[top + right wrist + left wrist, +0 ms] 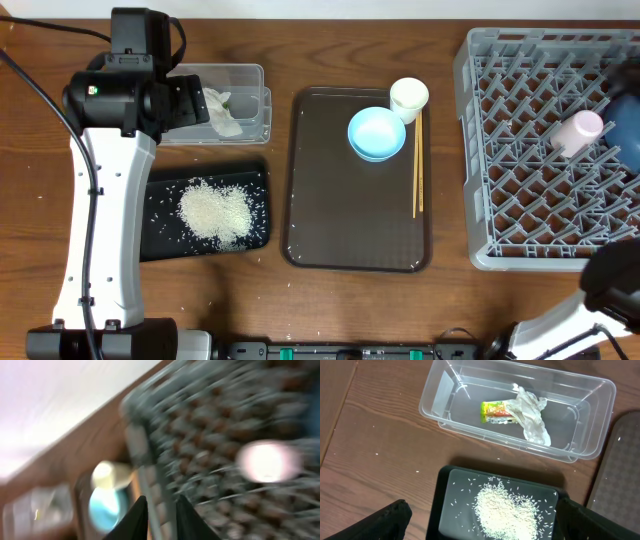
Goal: Sort waste into correct bins and load items into the dishwasher rack
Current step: 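Lower the blue plate into the rack and open the right gripper, then reach the right gripper left to the light-blue bowl on the tray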
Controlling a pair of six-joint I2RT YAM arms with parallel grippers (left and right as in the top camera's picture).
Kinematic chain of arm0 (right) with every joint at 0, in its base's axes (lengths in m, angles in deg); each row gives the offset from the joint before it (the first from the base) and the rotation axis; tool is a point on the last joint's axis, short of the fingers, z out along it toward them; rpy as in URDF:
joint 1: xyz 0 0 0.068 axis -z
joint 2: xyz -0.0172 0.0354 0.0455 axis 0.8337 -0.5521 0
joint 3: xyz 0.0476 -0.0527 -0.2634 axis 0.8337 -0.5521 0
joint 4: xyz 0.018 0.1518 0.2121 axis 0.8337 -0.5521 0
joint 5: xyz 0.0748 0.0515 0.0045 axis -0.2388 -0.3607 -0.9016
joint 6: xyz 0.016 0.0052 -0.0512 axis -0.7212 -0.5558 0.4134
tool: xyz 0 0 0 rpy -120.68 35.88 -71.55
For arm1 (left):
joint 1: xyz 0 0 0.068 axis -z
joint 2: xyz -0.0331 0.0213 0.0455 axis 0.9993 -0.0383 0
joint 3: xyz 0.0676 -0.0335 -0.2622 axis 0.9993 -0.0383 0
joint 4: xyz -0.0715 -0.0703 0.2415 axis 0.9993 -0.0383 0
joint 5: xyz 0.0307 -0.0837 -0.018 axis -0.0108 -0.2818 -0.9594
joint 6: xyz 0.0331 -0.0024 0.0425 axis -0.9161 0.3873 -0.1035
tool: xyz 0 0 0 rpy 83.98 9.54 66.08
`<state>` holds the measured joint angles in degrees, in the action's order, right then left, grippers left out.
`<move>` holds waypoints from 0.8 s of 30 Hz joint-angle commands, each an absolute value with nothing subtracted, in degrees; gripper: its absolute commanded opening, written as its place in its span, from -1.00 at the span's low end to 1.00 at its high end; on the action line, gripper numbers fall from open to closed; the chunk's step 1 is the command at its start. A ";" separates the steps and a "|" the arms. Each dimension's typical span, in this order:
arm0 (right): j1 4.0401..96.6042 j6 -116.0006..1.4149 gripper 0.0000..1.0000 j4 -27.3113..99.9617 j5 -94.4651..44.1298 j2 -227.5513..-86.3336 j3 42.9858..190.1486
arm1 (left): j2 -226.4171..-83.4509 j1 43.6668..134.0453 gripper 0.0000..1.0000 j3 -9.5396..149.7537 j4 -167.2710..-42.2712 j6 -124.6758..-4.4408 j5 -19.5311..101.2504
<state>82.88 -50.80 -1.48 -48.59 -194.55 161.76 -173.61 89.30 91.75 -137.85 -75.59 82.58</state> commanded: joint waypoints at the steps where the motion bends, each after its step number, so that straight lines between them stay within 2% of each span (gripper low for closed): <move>1: 72.67 -47.59 -0.51 -2.63 -47.30 -194.90 161.71 | -173.20 89.06 0.92 91.70 -138.03 -76.13 83.11; 3: 66.40 -47.61 -0.26 -2.57 -41.94 -195.03 161.71 | -173.20 89.06 0.92 91.70 -138.03 -76.13 83.11; 10: 45.66 -47.63 0.25 1.56 -25.13 -197.67 161.71 | -173.20 89.06 0.92 91.70 -138.03 -76.13 83.11; 13: 38.49 -48.64 0.39 3.59 -17.55 -200.95 161.71 | -173.20 89.06 0.92 91.70 -138.03 -76.13 83.11; 17: 32.02 -49.58 0.38 6.11 -13.90 -206.70 161.71 | -173.20 89.06 0.92 91.70 -138.03 -76.13 83.11; 20: 28.91 -49.62 0.21 7.77 -13.90 -210.96 161.71 | -173.20 89.06 0.92 91.70 -138.03 -76.13 83.11; 24: 25.98 -50.76 0.16 8.82 -13.90 -215.49 161.71 | -173.20 89.06 0.92 91.70 -138.03 -76.13 83.11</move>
<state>27.47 -49.36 8.64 -16.22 -213.56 161.76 -173.61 89.30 91.75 -137.85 -75.59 82.58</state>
